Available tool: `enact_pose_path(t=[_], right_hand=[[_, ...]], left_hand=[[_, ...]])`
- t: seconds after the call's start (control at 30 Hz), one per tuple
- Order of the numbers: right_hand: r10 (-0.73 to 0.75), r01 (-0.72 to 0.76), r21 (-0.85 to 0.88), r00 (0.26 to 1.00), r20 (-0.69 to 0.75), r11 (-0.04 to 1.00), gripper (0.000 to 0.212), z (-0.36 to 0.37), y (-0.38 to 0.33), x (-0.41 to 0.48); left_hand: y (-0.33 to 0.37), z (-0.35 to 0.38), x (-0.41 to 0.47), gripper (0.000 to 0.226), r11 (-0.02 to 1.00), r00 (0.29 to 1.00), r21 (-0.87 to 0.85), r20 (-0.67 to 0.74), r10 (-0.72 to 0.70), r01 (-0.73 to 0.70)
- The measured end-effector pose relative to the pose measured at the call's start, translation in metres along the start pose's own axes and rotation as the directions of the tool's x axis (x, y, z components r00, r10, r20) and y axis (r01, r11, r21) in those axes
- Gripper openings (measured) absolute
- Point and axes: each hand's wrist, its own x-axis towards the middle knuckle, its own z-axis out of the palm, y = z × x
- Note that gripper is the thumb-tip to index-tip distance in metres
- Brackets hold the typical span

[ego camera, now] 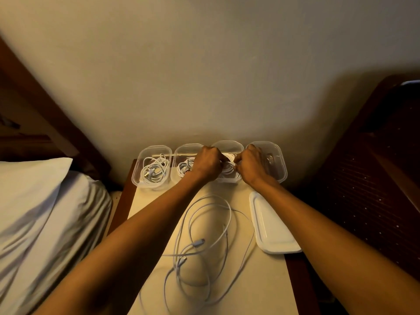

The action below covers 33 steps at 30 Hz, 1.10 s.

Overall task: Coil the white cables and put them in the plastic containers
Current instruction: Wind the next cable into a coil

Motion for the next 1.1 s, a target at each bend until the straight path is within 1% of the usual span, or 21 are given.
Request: enact_pose_path(t=[0.1,0.23,0.37,0.47,0.57,0.63,0.67,0.7,0.77,0.8,0.83,0.87,0.9,0.93,0.97,1.0,1.03,1.1], right_hand=[[0.002,-0.002,-0.036,1.0,0.005,0.999,0.019,0.001,-0.002,0.002],[0.001,-0.001,-0.015,1.0,0.016,1.0,0.024,-0.002,-0.001,0.0],[-0.01,0.011,0.138,1.0,-0.009,0.99,0.027,-0.009,-0.002,-0.01],[-0.03,0.037,0.224,0.999,-0.036,0.974,0.022,-0.021,-0.005,-0.021],[-0.068,0.06,0.315,0.998,0.014,0.947,0.014,-0.032,-0.013,-0.041],[-0.126,0.078,0.339,0.985,0.122,0.937,0.014,-0.036,-0.021,-0.058],[-0.173,0.097,0.334,0.964,0.204,0.938,0.014,-0.038,-0.025,-0.068],[-0.226,0.126,0.316,0.925,0.304,0.94,0.017,-0.04,-0.029,-0.078],[-0.3,0.212,0.224,0.805,0.512,0.951,0.035,-0.042,-0.035,-0.096],[-0.299,0.269,0.141,0.751,0.589,0.953,0.044,-0.043,-0.036,-0.104],[-0.29,0.34,0.047,0.714,0.637,0.939,0.047,-0.043,-0.037,-0.111],[-0.288,0.413,-0.039,0.696,0.658,0.91,0.045,-0.042,-0.038,-0.117],[-0.294,0.471,-0.102,0.69,0.661,0.876,0.038,-0.042,-0.04,-0.122],[-0.303,0.502,-0.139,0.695,0.652,0.853,0.03,-0.044,-0.043,-0.127],[-0.317,0.507,-0.147,0.713,0.626,0.849,0.023,-0.047,-0.047,-0.129],[-0.326,0.488,-0.133,0.738,0.59,0.863,0.019,-0.051,-0.051,-0.131],[-0.335,0.454,-0.098,0.77,0.544,0.886,0.018,-0.058,-0.056,-0.131],[-0.346,0.364,0.042,0.835,0.427,0.93,0.016,-0.077,-0.067,-0.13]], left_hand=[[-0.001,0.004,-0.001,0.024,0.999,1.0,0.033,0.006,-0.009,0.009],[-0.005,0.003,-0.002,0.024,0.999,1.0,0.029,0.019,-0.025,0.024],[0.0,-0.008,-0.013,0.026,0.997,0.999,-0.068,-0.031,-0.023,0.021],[0.003,-0.03,-0.028,0.029,0.993,0.997,-0.115,-0.078,-0.023,0.014],[0.005,-0.058,-0.057,0.022,0.98,0.993,-0.197,-0.114,-0.01,-0.013],[0.008,-0.074,-0.084,0.021,0.969,0.998,-0.244,-0.067,0.01,-0.026],[0.01,-0.08,-0.098,0.02,0.968,1.0,-0.249,-0.021,0.018,-0.023],[0.011,-0.087,-0.112,0.018,0.97,0.999,-0.244,0.036,0.02,-0.011],[0.008,-0.096,-0.139,0.016,0.969,0.981,-0.24,0.195,-0.01,0.057],[0.007,-0.099,-0.151,0.016,0.964,0.952,-0.247,0.305,-0.023,0.103],[0.006,-0.1,-0.163,0.02,0.958,0.905,-0.245,0.425,-0.03,0.147],[0.005,-0.1,-0.173,0.027,0.956,0.843,-0.225,0.536,-0.038,0.186],[0.005,-0.1,-0.182,0.036,0.958,0.78,-0.193,0.624,-0.046,0.211],[0.005,-0.099,-0.188,0.043,0.962,0.734,-0.165,0.678,-0.049,0.218],[0.004,-0.1,-0.193,0.045,0.966,0.717,-0.155,0.696,-0.042,0.207],[0.004,-0.105,-0.195,0.041,0.969,0.728,-0.167,0.685,-0.02,0.184],[0.003,-0.112,-0.196,0.034,0.969,0.763,-0.192,0.646,0.006,0.155],[0.004,-0.135,-0.195,0.024,0.956,0.864,-0.268,0.503,0.03,0.123]])
